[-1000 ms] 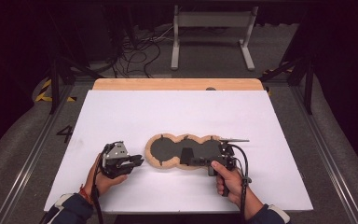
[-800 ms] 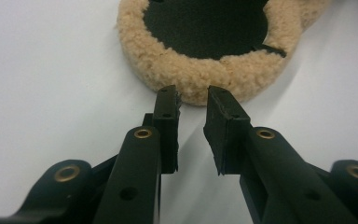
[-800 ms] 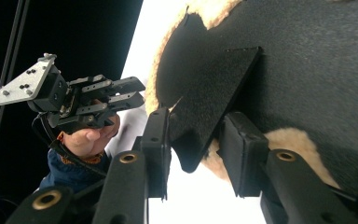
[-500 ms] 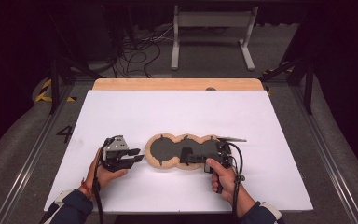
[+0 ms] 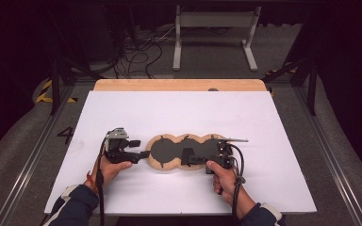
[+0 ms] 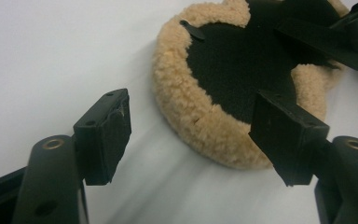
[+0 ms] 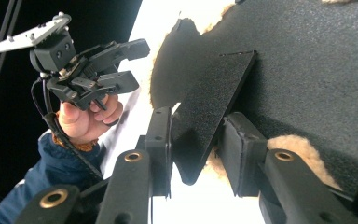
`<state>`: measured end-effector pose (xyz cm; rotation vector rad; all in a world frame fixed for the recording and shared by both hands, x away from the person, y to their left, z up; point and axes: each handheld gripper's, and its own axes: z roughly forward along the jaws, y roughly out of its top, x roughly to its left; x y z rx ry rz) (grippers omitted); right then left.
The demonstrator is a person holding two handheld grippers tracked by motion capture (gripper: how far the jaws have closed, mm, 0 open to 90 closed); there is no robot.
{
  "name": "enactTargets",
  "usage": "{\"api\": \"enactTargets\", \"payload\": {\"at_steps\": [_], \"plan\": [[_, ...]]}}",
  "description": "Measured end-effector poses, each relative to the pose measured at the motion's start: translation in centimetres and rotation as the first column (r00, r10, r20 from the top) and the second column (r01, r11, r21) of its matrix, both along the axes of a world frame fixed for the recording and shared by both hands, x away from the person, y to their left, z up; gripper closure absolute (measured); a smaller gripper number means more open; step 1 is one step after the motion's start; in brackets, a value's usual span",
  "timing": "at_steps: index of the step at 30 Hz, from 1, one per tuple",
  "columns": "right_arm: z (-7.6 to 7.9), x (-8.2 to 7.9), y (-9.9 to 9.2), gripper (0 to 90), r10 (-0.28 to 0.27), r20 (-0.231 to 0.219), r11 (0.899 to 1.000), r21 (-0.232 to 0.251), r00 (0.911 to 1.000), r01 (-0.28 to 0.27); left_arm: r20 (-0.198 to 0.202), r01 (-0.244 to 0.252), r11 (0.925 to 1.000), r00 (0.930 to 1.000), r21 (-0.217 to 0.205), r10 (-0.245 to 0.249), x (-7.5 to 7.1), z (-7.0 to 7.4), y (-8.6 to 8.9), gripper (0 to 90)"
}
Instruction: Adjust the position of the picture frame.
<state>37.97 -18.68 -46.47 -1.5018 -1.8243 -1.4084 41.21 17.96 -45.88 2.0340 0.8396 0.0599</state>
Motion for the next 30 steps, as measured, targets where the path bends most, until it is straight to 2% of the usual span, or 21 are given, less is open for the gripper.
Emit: {"api": "enactTargets", "payload": {"at_steps": [4,7,9,11,13,15,19,23,26,30], "plan": [[0.2,-0.1,0.2,66.6,0.020,0.040,0.999,-0.026,0.9990,-0.019,-0.007,0.020,0.9997,0.9998,-0.012,-0.020,0.4,0.0,-0.4,24.6],[0.1,-0.2,0.3,67.3,0.035,0.079,0.999,-0.040,0.9963,-0.032,-0.030,0.031,0.9993,0.9990,-0.022,-0.032,0.7,-0.2,-1.0,23.9],[0.2,-0.2,0.3,67.3,0.042,0.089,0.998,-0.048,0.9951,-0.037,-0.040,0.061,0.9980,0.9973,-0.017,-0.061,1.0,-0.4,-1.4,23.9],[0.3,-0.3,0.4,67.3,0.051,0.107,0.997,-0.061,0.9930,-0.044,-0.066,0.072,0.9971,0.9951,-0.023,-0.073,1.1,-0.7,-1.8,22.6],[0.3,-0.3,0.3,67.3,0.056,0.113,0.997,-0.065,0.9920,-0.048,-0.080,0.075,0.9966,0.9938,-0.035,-0.078,1.1,-0.8,-2.0,22.7],[0.2,-0.3,0.3,67.2,0.059,0.124,0.997,-0.065,0.9905,-0.051,-0.084,0.098,0.9947,0.9914,-0.030,-0.101,1.2,-0.8,-2.2,22.5],[0.1,-0.3,0.3,67.2,0.071,0.139,0.996,-0.062,0.9878,-0.063,-0.101,0.102,0.9934,0.9892,-0.053,-0.107,1.2,-0.9,-2.1,24.0],[0.1,-0.2,0.2,67.2,0.077,0.145,0.996,-0.054,0.9864,-0.070,-0.093,0.089,0.9932,0.9910,-0.074,-0.096,1.2,-0.9,-2.0,27.5],[0.2,-0.2,0.3,67.5,0.079,0.159,0.995,-0.067,0.9840,-0.069,-0.056,0.098,0.9906,0.9931,-0.095,-0.103,1.4,-0.7,-1.6,32.1],[0.2,-0.2,0.3,68.1,0.077,0.168,0.996,-0.067,0.9827,-0.067,-0.057,0.088,0.9879,0.9937,-0.127,-0.096,1.5,-0.8,-1.3,35.0]]}}
